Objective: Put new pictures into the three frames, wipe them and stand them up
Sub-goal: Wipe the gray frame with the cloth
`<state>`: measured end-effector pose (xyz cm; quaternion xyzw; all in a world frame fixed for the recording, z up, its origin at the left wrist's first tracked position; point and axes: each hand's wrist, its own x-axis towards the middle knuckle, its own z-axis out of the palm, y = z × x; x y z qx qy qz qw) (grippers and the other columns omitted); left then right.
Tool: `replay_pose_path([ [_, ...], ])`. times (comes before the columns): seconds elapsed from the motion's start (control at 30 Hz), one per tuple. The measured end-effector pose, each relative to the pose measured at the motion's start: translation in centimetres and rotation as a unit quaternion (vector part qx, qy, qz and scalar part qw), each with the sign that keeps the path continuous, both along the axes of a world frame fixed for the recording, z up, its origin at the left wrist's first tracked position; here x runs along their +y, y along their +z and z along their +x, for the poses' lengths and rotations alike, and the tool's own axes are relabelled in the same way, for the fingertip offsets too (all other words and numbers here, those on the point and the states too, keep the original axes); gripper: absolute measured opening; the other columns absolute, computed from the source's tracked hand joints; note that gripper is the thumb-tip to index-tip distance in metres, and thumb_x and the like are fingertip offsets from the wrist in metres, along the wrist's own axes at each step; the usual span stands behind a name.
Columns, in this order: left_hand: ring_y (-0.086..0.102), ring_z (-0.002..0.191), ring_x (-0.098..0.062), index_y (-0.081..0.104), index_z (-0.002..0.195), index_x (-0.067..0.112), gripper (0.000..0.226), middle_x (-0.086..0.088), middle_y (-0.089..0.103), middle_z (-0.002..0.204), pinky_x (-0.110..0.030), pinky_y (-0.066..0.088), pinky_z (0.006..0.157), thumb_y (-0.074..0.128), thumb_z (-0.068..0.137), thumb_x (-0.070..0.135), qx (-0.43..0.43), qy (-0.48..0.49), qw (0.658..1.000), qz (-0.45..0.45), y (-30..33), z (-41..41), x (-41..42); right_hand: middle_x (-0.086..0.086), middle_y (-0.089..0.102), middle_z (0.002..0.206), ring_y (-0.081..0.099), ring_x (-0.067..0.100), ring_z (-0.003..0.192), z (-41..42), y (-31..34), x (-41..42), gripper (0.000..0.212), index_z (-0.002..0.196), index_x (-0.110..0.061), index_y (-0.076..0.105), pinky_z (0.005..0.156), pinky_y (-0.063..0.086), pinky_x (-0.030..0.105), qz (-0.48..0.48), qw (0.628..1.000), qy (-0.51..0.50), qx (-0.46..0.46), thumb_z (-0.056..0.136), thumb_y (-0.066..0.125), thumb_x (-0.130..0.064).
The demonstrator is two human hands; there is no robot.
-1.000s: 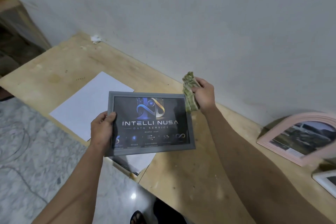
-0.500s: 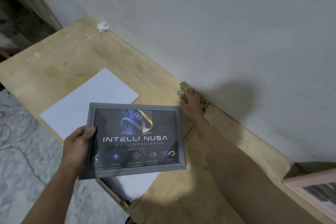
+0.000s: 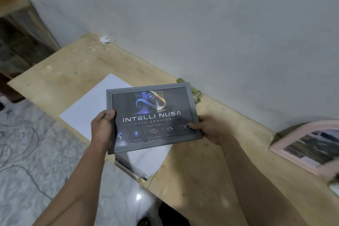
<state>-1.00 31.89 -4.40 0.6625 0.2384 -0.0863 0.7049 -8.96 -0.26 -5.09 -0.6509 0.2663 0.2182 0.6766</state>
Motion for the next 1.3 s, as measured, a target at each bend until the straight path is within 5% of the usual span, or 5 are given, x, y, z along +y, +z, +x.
replay_pose_path([
  [0.2,0.059,0.069,-0.026,0.065,0.106,0.013,0.032,-0.008,0.066,0.082,-0.039,0.052,0.069,0.052,0.099,0.042,-0.030,-0.164,0.982,0.090,3.1,-1.6,0.1,0.019,0.073,0.102,0.068,0.029,0.089,-6.4,3.7,0.6,0.029,0.107,0.004,0.068,0.076,0.058,0.033,-0.029,0.989,-0.122,-0.083,0.079,0.072,0.001],
  [0.57,0.033,0.060,-0.021,0.026,0.061,0.017,0.056,-0.005,0.030,0.060,-0.033,0.027,0.056,0.049,0.097,0.052,-0.145,-0.182,0.961,0.150,7.1,-6.7,-5.4,0.021,0.069,0.112,0.070,0.029,0.094,-15.7,8.3,-1.3,0.074,0.118,0.004,0.063,0.084,0.058,0.035,0.054,0.964,-0.220,-0.139,0.052,0.090,-0.016],
  [0.87,0.054,0.072,-0.020,0.059,0.090,0.012,0.032,-0.010,0.057,0.080,-0.025,0.043,0.053,0.051,0.100,0.041,-0.181,-0.268,0.945,0.057,7.3,-7.2,-11.3,0.000,0.069,0.067,0.057,0.008,0.059,-18.1,10.4,-7.0,0.010,0.089,-0.002,0.065,0.046,0.042,0.015,-0.010,0.902,-0.380,-0.206,0.093,0.056,-0.005],
  [1.0,0.063,0.085,-0.026,0.069,0.104,0.011,0.013,-0.006,0.067,0.094,-0.041,0.054,0.079,0.061,0.097,0.019,-0.164,-0.316,0.933,0.054,6.2,-4.8,-14.1,0.000,0.068,0.071,0.061,0.005,0.060,-18.9,9.0,-9.5,0.009,0.097,-0.001,0.065,0.050,0.046,0.013,-0.084,0.916,-0.354,-0.166,0.092,0.060,-0.005],
  [1.3,0.067,0.086,-0.028,0.072,0.087,0.019,0.006,-0.004,0.072,0.088,-0.048,0.056,0.084,0.070,0.085,0.025,-0.167,-0.439,0.856,0.217,1.2,1.0,-23.9,0.006,0.065,0.085,0.064,0.025,0.082,-16.3,2.3,-18.0,0.023,0.095,-0.009,0.061,0.079,0.057,0.052,-0.270,0.907,-0.307,-0.104,0.081,0.062,0.010],
])
